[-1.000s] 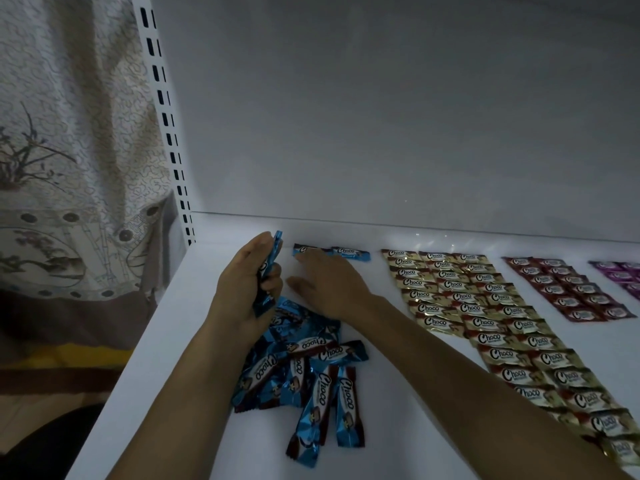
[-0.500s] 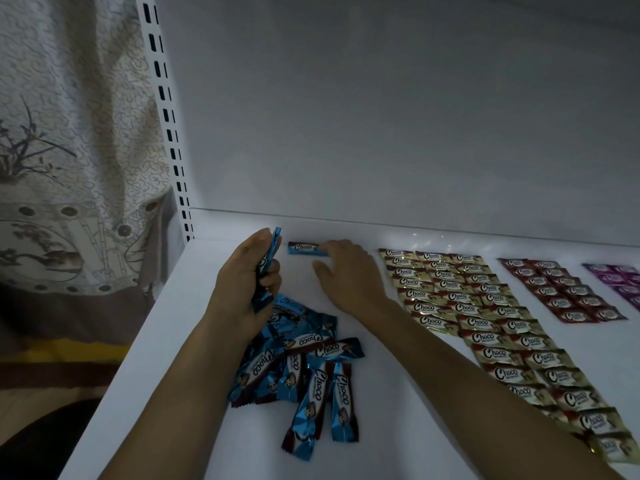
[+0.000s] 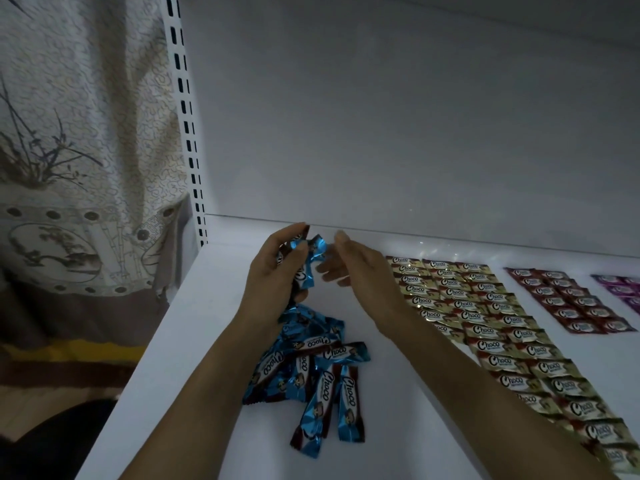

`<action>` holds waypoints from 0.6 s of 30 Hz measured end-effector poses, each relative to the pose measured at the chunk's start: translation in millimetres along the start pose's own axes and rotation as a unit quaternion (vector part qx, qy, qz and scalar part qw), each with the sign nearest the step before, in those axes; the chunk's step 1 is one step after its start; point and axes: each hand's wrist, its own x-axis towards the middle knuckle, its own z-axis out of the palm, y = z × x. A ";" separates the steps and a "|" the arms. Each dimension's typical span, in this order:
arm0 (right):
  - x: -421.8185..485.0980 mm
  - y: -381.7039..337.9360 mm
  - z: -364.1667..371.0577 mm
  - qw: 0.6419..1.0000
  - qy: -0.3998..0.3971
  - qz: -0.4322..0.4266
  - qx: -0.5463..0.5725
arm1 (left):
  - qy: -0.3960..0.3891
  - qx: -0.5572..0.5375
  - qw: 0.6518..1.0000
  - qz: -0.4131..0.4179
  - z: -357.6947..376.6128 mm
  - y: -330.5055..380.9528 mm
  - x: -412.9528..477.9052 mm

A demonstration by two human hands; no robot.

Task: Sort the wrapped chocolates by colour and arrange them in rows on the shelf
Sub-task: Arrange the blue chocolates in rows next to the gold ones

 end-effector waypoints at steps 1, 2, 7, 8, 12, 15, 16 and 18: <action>-6.9 -7.4 0.1 0.999 -0.010 0.010 0.039 | -0.010 0.017 1.000 0.009 0.7 0.2 -1.3; -11.7 -12.3 0.2 0.998 -0.016 0.017 0.059 | -0.022 0.031 0.999 0.019 1.3 0.3 -2.0; -19.5 -13.7 -7.0 0.994 0.025 0.028 0.104 | -0.060 0.072 0.994 0.053 6.1 0.3 -3.8; -20.9 -12.7 -8.9 0.992 0.041 0.026 0.114 | -0.058 0.056 0.996 0.049 7.1 0.6 -3.9; -23.1 -8.2 -19.9 0.968 0.112 0.046 0.220 | -0.009 0.017 1.000 0.021 3.6 -0.6 0.8; -21.7 -7.3 -25.8 0.960 0.112 0.061 0.249 | -0.023 0.052 0.998 0.023 1.1 -5.8 3.3; -21.6 -6.9 -25.7 0.958 0.107 0.062 0.257 | -0.032 0.062 0.997 0.021 1.6 -7.0 3.1; -20.9 -5.9 -23.4 0.957 0.097 0.062 0.268 | -0.040 0.066 0.997 0.016 2.3 -8.2 2.6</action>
